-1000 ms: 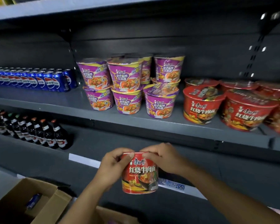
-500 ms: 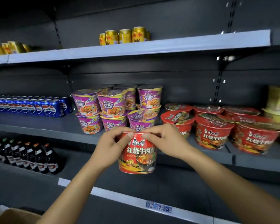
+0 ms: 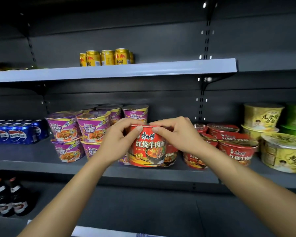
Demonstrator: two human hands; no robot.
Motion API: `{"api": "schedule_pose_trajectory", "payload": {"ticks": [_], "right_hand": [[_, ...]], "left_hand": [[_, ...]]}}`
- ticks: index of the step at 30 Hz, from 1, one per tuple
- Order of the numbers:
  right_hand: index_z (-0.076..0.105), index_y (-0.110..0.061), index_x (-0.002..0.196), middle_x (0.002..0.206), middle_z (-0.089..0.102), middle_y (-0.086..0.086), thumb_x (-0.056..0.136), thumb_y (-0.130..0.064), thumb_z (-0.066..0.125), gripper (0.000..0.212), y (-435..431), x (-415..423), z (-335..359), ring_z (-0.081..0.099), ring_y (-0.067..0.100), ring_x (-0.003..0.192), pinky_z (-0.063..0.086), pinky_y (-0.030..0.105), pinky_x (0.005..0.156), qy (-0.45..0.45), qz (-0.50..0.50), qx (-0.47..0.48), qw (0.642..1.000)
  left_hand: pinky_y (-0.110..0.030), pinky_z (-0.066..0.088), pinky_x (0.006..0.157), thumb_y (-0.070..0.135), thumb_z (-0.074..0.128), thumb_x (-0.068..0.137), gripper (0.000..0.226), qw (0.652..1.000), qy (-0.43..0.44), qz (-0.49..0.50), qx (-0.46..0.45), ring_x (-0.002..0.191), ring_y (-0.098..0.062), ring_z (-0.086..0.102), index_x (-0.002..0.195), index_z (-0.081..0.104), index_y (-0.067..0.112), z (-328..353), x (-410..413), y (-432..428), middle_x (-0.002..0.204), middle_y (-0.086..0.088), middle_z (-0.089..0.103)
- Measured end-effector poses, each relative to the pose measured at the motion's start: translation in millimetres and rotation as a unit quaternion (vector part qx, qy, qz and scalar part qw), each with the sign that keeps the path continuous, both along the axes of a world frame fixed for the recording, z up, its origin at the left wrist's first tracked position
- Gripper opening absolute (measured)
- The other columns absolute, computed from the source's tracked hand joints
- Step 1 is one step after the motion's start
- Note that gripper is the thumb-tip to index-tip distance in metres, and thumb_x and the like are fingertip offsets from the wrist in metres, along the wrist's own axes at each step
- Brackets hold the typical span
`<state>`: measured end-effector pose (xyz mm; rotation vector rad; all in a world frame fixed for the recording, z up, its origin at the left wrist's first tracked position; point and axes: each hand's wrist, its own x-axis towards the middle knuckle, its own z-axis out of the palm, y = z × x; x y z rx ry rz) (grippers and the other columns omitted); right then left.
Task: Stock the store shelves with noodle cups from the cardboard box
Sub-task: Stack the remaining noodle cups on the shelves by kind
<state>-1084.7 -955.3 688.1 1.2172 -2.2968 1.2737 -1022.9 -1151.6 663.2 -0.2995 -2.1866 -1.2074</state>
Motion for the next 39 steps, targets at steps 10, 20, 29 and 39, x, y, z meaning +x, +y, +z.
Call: {"api": "schedule_pose_trajectory", "payload": {"ticks": [10,20,29,39], "right_hand": [[0.072,-0.024,0.109,0.104,0.072,-0.007,0.088,-0.032,0.064,0.024,3,-58,22,0.066,-0.002,0.091,0.054,0.015,0.078,0.028,-0.068,-0.029,0.997],[0.071,-0.02,0.111,0.111,0.07,-0.004,0.087,-0.029,0.065,0.026,-11,-126,12,0.057,-0.006,0.099,0.045,0.004,0.084,0.077,-0.123,-0.004,0.989],[0.07,-0.018,0.113,0.111,0.07,-0.002,0.087,-0.032,0.065,0.03,-23,-176,-6,0.061,0.0,0.099,0.047,0.007,0.081,0.059,-0.149,0.022,0.987],[0.07,-0.016,0.112,0.106,0.071,-0.002,0.088,-0.036,0.062,0.032,-34,-204,-11,0.063,0.005,0.093,0.045,0.002,0.069,-0.004,-0.174,0.05,0.983]], "left_hand": [[-0.034,0.053,0.088,0.04,0.057,0.09,0.016,0.996,0.049,-0.055,-0.045,0.113,-0.005,0.055,0.105,0.064,0.042,25,-86,-7,0.125,0.011,0.058],[-0.017,0.047,0.092,0.026,0.058,0.093,0.021,0.993,0.062,-0.043,-0.092,0.112,-0.001,0.055,0.108,0.065,0.038,20,-158,-17,0.119,0.012,0.061],[-0.002,0.041,0.079,0.026,0.058,0.093,0.025,0.99,0.036,-0.013,-0.136,0.1,0.002,0.057,0.115,0.068,0.026,7,-203,-26,0.112,0.009,0.068],[0.007,0.035,0.072,0.025,0.055,0.095,0.029,0.989,-0.008,0.015,-0.145,0.109,-0.009,0.059,0.122,0.064,0.021,5,-227,-29,0.119,0.001,0.066]]}}
